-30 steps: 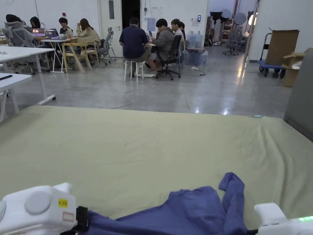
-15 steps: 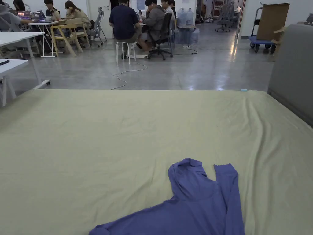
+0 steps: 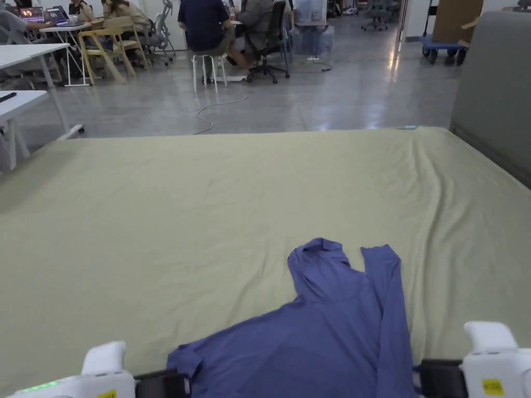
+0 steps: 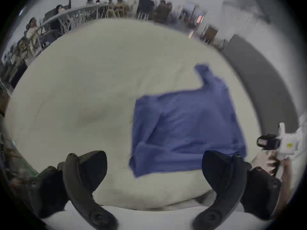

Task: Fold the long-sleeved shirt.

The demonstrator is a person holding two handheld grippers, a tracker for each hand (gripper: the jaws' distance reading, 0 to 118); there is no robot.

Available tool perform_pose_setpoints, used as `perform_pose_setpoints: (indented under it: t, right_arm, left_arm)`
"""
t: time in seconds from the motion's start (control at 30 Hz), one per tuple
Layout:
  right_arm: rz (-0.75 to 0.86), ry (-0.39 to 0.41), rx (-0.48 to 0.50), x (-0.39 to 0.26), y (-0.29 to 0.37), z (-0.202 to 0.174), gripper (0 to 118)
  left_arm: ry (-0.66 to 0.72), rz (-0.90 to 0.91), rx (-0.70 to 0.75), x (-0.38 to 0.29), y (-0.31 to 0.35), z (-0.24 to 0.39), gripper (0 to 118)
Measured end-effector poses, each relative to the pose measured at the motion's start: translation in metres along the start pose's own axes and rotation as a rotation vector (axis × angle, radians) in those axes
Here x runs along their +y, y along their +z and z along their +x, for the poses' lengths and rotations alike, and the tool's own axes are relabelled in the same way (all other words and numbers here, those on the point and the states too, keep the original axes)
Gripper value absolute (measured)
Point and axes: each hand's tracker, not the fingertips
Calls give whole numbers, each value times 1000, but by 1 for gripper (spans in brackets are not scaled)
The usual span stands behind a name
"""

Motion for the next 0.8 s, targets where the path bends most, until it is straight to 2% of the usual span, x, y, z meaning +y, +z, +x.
perform_pose_setpoints:
  t: [0.07,0.13,0.17,0.2,0.23,0.27,0.3,0.37,0.4,0.43,0.47,0.5,0.53,0.6,0.67,0.7,0.73,0.77,0.8]
  right_arm:
    - [-22,-61,31,-9,15,-1,98]
    - [-61,-88,79,-25,15,-2,98]
    - [-60,-66,104,-37,13,-4,95]
    - [-75,-30,110,-47,12,-8,65]
    - [-116,-17,91,-57,8,-13,17]
    - [-148,-34,86,-65,4,-16,0]
    - [-140,-20,98,-73,2,-19,0]
    - [-150,-18,129,-80,0,-25,0]
    - [-152,-16,130,-81,-1,-27,0]
    - [-153,-9,125,-70,4,-21,0]
    - [-150,5,109,-68,2,-23,0]
    - [-147,15,92,-67,-1,-24,0]
    - [-144,13,84,-62,-2,-22,0]
    - [-145,-1,83,-55,-7,-19,0]
    - [-153,-29,84,-50,-14,-16,0]
    - [-152,-31,76,-47,-15,-14,0]
    - [-144,-22,50,-45,-17,-15,0]
    - [-139,-3,-3,-43,-21,-16,0]
    - [-147,13,-27,-41,-24,-17,0]
  left_arm:
    - [-22,-34,10,-11,16,22,117]
    - [-99,-223,33,-28,12,29,114]
    - [-177,-266,34,-39,5,37,99]
    - [-212,-260,73,-49,-2,45,29]
    - [-241,-219,138,-59,-3,47,0]
    - [-242,-235,112,-60,-8,47,0]
    - [-212,-234,80,-55,-12,44,0]
    - [-67,-171,34,-30,-28,32,0]
    - [-66,-130,44,-19,-34,31,7]
    - [-85,-94,69,-7,-44,33,36]
    - [-109,-90,106,8,-54,32,87]
    - [-107,31,119,22,-59,34,118]
    - [-117,-29,169,39,-79,37,112]
    - [-114,-77,231,68,-120,12,114]
    - [-113,-148,252,87,-161,-1,111]
    - [-134,-196,271,83,-177,3,95]
    - [-169,-234,303,75,-187,10,67]
    - [-244,-268,336,70,-197,12,29]
    - [-309,-251,316,66,-199,15,20]
